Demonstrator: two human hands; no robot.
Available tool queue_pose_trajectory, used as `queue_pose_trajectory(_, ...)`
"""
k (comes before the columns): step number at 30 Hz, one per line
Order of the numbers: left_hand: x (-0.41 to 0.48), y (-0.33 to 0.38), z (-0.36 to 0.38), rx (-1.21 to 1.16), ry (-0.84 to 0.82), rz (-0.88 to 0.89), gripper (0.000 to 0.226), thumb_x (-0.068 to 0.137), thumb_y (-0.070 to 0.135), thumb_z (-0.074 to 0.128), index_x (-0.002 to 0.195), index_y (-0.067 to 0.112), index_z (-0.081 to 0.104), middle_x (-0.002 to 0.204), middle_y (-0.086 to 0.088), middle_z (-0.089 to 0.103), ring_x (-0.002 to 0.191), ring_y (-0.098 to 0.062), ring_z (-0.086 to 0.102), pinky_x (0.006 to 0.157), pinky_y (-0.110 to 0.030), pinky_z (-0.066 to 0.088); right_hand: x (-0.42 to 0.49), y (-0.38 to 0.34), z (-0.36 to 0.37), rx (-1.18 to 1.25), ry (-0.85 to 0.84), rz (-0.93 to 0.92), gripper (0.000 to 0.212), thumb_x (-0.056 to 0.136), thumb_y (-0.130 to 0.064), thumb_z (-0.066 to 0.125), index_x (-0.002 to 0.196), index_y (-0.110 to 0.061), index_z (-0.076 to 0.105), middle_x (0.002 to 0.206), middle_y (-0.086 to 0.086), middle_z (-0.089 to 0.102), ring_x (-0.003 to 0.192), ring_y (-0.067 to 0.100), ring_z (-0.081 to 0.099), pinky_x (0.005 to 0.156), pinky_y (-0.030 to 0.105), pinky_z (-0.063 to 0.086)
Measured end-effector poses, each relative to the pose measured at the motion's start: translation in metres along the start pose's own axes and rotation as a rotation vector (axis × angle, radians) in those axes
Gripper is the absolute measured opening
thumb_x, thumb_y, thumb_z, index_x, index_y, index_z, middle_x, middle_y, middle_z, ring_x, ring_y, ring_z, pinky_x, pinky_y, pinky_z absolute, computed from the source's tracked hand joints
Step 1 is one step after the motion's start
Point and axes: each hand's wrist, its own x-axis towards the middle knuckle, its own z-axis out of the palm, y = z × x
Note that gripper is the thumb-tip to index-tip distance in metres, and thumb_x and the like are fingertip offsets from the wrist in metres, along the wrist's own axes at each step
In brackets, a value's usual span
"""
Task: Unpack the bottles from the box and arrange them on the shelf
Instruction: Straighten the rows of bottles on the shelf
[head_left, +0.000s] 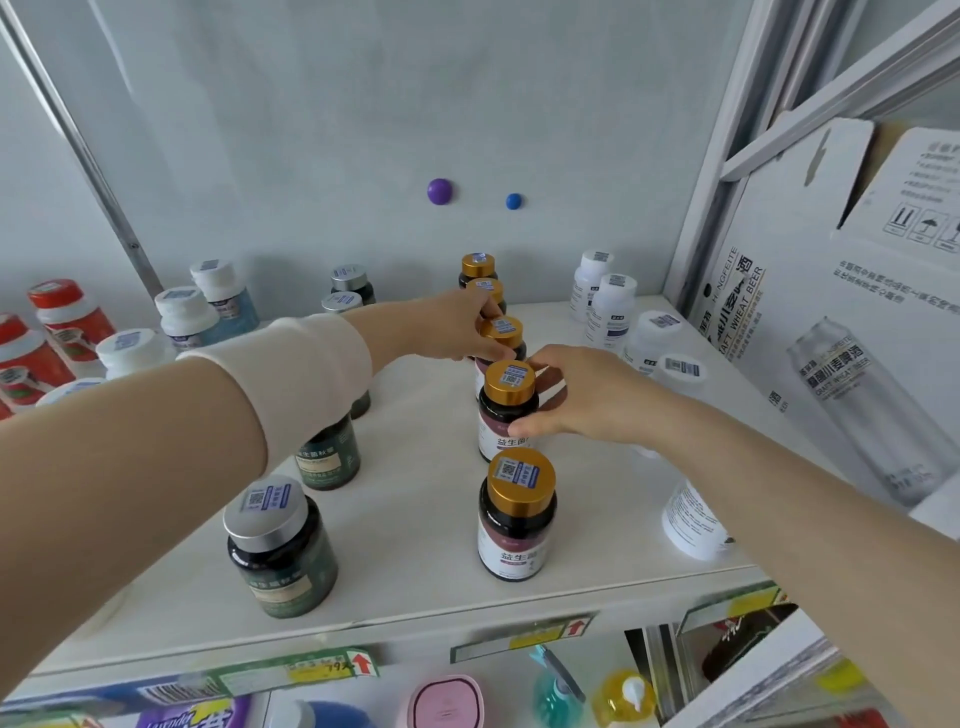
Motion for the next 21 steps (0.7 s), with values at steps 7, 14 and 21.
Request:
queue_pose_trajectory(7, 0.006, 0.037, -0.024, 0.288, 0.01, 0.118, 0.054, 0.086, 0.034, 0.064, 0.133, 0.02, 0.042, 0.131, -0.001, 0.055, 0.111, -0.021, 0.055, 0.091, -0.03, 0.045, -0.025, 0.008, -0.077, -0.212, 0.088, 0.066, 0.065, 0.077, -0.034, 0.073, 0.134, -0.021, 0.045, 0.128, -0.003, 0.056, 0.114, 0.015, 0.055, 0.089, 0.023, 0.04)
queue_pose_trajectory(14, 0.04, 0.11, -0.005, 0.778, 0.007, 0.264, 0.055, 0.087, 0.033, 0.063, 0.135, 0.024, 0.038, 0.126, -0.003, 0.05, 0.107, -0.027, 0.054, 0.094, -0.045, 0.046, -0.043, 0.059, -0.124, -0.474, 0.06, 0.177, 0.068, 0.076, -0.029, 0.075, 0.136, -0.016, 0.043, 0.133, 0.003, 0.053, 0.118, 0.019, 0.051, 0.089, 0.023, 0.039)
queue_pose_trajectory(21, 0.065, 0.131, 0.018, 0.584, -0.024, 0.186, 0.054, 0.083, 0.037, 0.065, 0.131, 0.025, 0.042, 0.125, 0.0, 0.052, 0.108, -0.024, 0.055, 0.095, -0.044, 0.046, -0.05, 0.105, -0.107, -0.354, -0.016, 0.092, 0.071, 0.075, -0.036, 0.075, 0.135, -0.018, 0.042, 0.133, -0.001, 0.052, 0.119, 0.016, 0.051, 0.092, 0.024, 0.043)
